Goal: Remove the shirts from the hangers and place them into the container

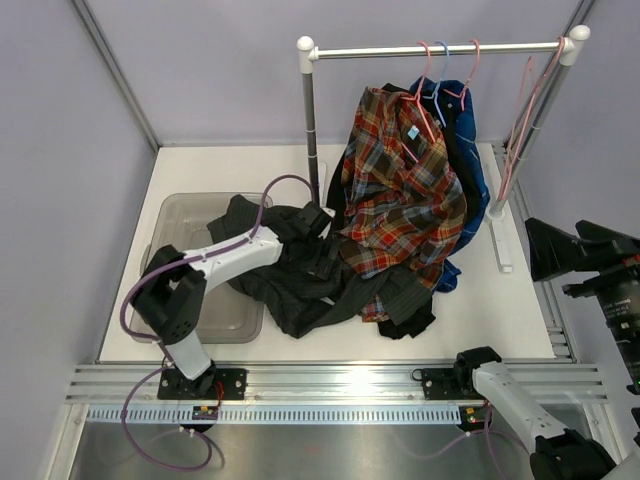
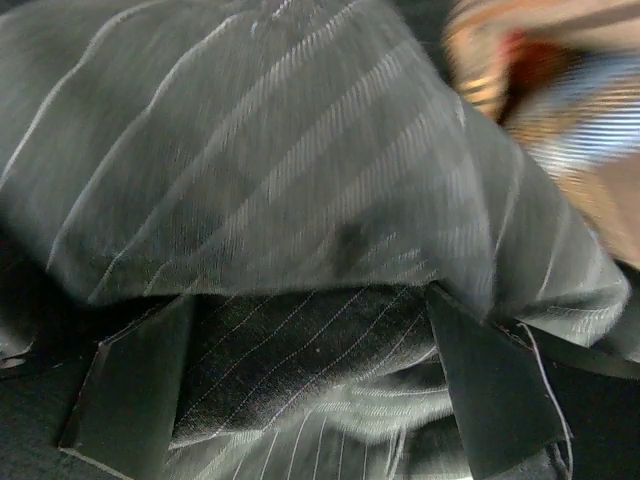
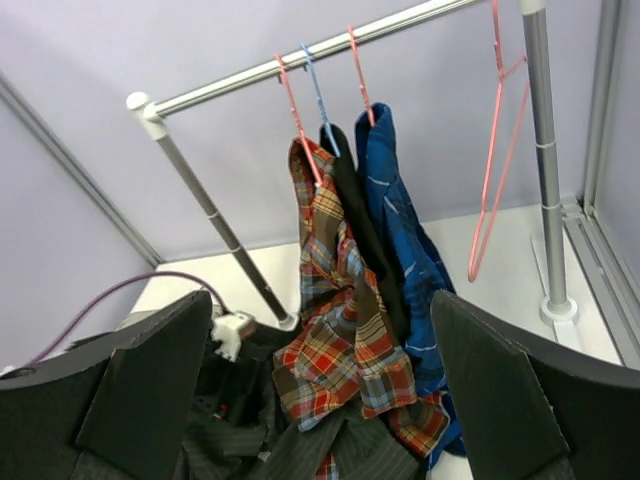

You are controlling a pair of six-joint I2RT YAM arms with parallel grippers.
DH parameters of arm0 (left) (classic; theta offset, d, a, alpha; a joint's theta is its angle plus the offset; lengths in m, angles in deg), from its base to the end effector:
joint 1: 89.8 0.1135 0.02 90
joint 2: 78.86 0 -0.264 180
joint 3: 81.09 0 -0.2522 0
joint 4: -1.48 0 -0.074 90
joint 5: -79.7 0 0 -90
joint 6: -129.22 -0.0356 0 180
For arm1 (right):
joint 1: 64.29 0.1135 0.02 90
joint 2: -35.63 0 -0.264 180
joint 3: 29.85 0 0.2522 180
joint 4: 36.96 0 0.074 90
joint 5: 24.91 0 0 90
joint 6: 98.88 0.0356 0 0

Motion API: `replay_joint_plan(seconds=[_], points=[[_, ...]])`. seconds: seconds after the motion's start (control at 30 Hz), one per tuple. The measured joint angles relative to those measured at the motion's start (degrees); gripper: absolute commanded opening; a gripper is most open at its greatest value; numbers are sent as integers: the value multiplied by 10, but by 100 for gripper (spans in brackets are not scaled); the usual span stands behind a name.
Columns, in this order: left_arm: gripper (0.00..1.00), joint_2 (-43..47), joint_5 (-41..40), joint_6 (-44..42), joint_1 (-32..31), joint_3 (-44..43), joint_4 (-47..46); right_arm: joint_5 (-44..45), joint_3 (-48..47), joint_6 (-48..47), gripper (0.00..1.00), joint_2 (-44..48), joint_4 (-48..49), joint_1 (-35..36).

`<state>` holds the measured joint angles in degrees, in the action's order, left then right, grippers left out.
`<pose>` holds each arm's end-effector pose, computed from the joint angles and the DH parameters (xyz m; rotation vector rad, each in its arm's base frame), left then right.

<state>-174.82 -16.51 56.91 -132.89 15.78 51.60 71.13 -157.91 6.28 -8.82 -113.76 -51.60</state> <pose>0.2532 -0.2316 0.2226 0.5538 2.6159 -0.2002 -0.0302 -0.0106 0.5620 0.1181 1.4558 0.3206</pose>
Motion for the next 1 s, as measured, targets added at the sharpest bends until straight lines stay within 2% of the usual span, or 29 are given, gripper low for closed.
replay_joint_plan(seconds=[0.17,0.23,0.33,0.37,0.47,0.5,0.63,0.77,0.83,0.9,1.0], points=[[99,-43,1,22,-7,40,-32,-36,32,-2,99,25,-8,0],[94,-55,4,32,-8,57,-51,-41,55,-4,99,28,-12,0],[57,-58,9,50,-9,73,-75,-42,90,-8,99,33,-20,0],[34,-58,9,55,-9,73,-79,-42,100,-10,100,37,-22,0],[5,-63,16,69,-11,72,-97,-44,110,-10,99,48,-28,0],[0,-64,17,75,-12,72,-101,-49,112,-9,99,53,-27,0],[0,-59,-9,78,-16,63,-82,-85,131,2,99,79,-19,0],[0,-10,-82,61,-15,-6,31,-111,135,6,100,81,-19,0],[0,24,-119,37,-14,-113,101,-119,135,6,99,80,-19,0],[0,53,-164,-2,-14,-260,139,-126,135,6,99,80,-18,0],[0,95,-229,-71,-12,-464,141,-136,135,7,99,78,-15,0]])
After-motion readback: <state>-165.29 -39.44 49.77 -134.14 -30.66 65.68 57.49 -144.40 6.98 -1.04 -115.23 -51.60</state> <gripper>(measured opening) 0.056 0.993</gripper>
